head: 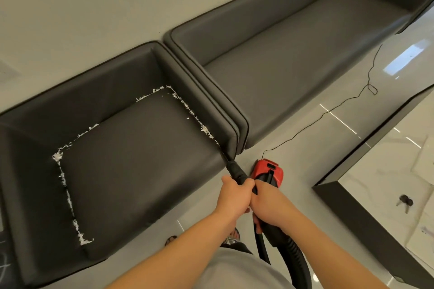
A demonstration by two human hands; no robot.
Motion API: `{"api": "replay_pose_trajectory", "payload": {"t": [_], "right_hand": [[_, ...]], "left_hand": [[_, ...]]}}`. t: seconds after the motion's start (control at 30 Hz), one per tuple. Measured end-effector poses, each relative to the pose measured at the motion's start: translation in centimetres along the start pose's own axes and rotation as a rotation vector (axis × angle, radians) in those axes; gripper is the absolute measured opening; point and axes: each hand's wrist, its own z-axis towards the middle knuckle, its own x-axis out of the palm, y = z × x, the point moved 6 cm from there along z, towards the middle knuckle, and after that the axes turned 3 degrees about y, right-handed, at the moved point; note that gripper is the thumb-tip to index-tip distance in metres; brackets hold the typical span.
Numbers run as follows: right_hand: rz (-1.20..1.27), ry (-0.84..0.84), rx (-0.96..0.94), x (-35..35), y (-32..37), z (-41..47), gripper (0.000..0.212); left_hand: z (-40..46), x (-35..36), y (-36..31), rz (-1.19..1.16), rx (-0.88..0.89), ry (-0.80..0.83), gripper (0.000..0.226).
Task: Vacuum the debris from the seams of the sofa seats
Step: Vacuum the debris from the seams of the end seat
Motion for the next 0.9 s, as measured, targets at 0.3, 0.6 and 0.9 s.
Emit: {"api": "replay_pose_trajectory", "payload": {"t": [0.3, 0.6, 0.9], "right_hand": [[-0.213, 0.043, -0.012, 2.0, 1.0, 1.2, 0.024], [-0.325, 0.062, -0.034, 1.0, 1.2, 1.9, 0.019], [-0.389, 0.091, -0.044, 0.5, 1.8, 2.7, 0.020]], "left_hand": [[-0.3, -1.3, 0.7, -0.058, -0.101, -0.050, 0.008], [-0.4, -1.0, -0.1, -0.122, -0.045, -0.094, 0.022], [0.1, -1.1, -0.6, -0.176, -0.052, -0.118, 0.030]]}}
